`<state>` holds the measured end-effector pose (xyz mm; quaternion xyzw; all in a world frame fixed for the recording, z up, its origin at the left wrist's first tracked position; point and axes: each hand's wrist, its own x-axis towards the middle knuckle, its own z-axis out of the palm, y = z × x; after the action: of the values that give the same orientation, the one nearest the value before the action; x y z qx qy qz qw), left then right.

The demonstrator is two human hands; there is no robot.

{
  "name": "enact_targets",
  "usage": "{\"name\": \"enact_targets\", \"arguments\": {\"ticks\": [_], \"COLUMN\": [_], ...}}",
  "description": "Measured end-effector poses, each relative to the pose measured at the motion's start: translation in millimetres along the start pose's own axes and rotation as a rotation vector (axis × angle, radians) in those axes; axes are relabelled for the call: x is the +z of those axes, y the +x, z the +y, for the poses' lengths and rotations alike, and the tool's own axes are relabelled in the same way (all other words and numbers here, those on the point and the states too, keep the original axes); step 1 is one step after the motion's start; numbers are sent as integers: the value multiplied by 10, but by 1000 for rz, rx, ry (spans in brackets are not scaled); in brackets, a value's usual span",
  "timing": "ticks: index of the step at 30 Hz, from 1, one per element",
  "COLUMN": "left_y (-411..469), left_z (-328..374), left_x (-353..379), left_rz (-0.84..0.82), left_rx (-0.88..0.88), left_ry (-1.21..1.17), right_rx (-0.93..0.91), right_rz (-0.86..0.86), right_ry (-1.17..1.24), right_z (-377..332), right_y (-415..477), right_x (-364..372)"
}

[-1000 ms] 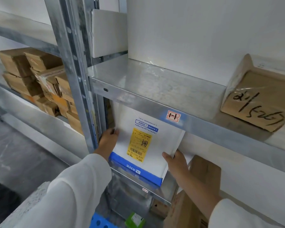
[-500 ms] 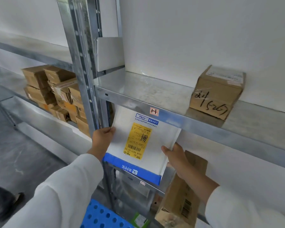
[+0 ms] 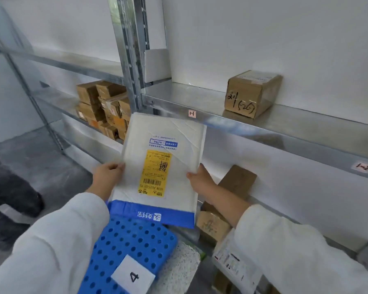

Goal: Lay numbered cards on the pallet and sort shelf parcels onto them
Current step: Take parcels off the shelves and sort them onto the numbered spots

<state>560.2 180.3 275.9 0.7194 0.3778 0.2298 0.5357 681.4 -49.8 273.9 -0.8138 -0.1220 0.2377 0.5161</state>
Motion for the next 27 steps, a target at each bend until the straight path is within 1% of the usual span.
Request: {"name": "enact_targets", "arguments": {"ticks": [3,7,10,15,22,27], "left_y": [-518,-1212,-1688,-2360,-2967,-3209], "left_z": [-111,-283,-396,-565,-806,-1116], "left_x": [-276,-698,-1053,-1668,-2468,-3117], "left_rz": [131,225,311,474,658,753], "left_rx": [-27,-75,-83,-118,-143,-177], "left_ry": [10,-26,-46,-97,-122,-188], "right_rx": [-36,-112,-140,-210,-296,-359], "right_rz": [-65,-130,-222,-322,-513,-583], "right_ry": [-48,7,51,36,16,-55], "right_z": [-33,-69,-70,-172,-425,-641], "right_y": [-314,-711,-1009,-1451,-1924,-2209], "right_x": [139,350,586,1046,1854,2594]}}
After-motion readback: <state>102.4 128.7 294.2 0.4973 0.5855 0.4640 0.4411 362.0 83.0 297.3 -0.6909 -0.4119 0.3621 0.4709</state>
